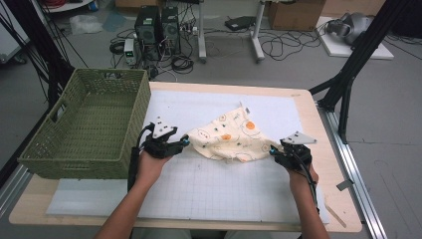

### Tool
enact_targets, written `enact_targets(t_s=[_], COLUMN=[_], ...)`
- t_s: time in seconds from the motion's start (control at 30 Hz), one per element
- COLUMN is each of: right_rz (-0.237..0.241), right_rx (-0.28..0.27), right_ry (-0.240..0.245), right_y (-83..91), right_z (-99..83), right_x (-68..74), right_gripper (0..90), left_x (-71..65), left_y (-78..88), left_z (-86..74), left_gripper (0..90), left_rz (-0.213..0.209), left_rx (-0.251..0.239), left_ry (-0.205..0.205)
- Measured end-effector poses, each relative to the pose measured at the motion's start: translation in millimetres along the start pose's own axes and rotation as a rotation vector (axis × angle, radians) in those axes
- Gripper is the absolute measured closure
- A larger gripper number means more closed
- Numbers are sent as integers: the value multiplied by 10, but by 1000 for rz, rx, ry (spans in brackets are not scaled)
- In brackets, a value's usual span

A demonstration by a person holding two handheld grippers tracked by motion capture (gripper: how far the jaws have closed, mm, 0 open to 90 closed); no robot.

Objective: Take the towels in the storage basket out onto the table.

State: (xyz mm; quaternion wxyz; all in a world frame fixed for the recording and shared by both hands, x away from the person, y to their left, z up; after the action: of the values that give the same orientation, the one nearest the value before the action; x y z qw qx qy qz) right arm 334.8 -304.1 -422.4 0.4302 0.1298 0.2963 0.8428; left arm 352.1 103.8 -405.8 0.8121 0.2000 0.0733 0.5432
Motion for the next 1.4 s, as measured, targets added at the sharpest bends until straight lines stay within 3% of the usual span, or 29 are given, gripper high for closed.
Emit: enact_targets(t_s=[0.17,0.27,0.37,0.5,0.6,0.7,0.77,0.97,1.13,1.3,1.33,1.37,1.4], right_rz=[34,50,65,80,91,99,104,114,120,122,122,122,125], right_rx=[-21,-25,-34,-47,-61,-67,-70,-72,-67,-63,-66,-66,-64], right_ry=[11,16,19,20,21,24,27,24,21,23,24,24,19], right_y=[110,132,143,178,201,206,204,191,171,150,147,148,147], right_z=[-63,-120,-168,-179,-176,-173,-169,-165,-169,-162,-160,-159,-160], right_x=[61,107,143,174,190,206,209,217,221,230,231,232,239], right_gripper=[553,552,545,535,532,532,534,534,534,534,534,534,534], left_x=[93,40,-123,-450,-668,-826,-909,-1111,-1269,-1316,-1321,-1314,-1298], left_y=[67,104,92,-31,-155,-272,-327,-500,-545,-542,-535,-534,-543], left_z=[9,15,0,-65,-117,-143,-148,-195,-183,-180,-178,-178,-178], left_gripper=[456,473,519,609,630,633,626,525,494,647,706,827,865], left_rz=[18,-25,-127,-250,-296,-338,-338,-296,-240,-262,-262,-248,-259], left_rx=[-10,-12,-9,40,84,131,138,202,172,151,147,141,146], left_ry=[49,36,34,-27,-69,-44,-48,-127,-233,-269,-277,-287,-261])
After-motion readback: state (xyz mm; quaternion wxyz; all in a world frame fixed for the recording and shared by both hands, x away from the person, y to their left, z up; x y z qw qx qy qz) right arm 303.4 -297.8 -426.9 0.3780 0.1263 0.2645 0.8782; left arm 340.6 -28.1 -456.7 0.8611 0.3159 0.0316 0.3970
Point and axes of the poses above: each handheld gripper's, and its own axes: y roughly backward along the jaws, z roughly out of its top, x roughly to its left, the point moved 1 cm from there along -y, roughly forward along the jaws, and after that the axes turned 13 degrees about z, right-handed, at the moved point
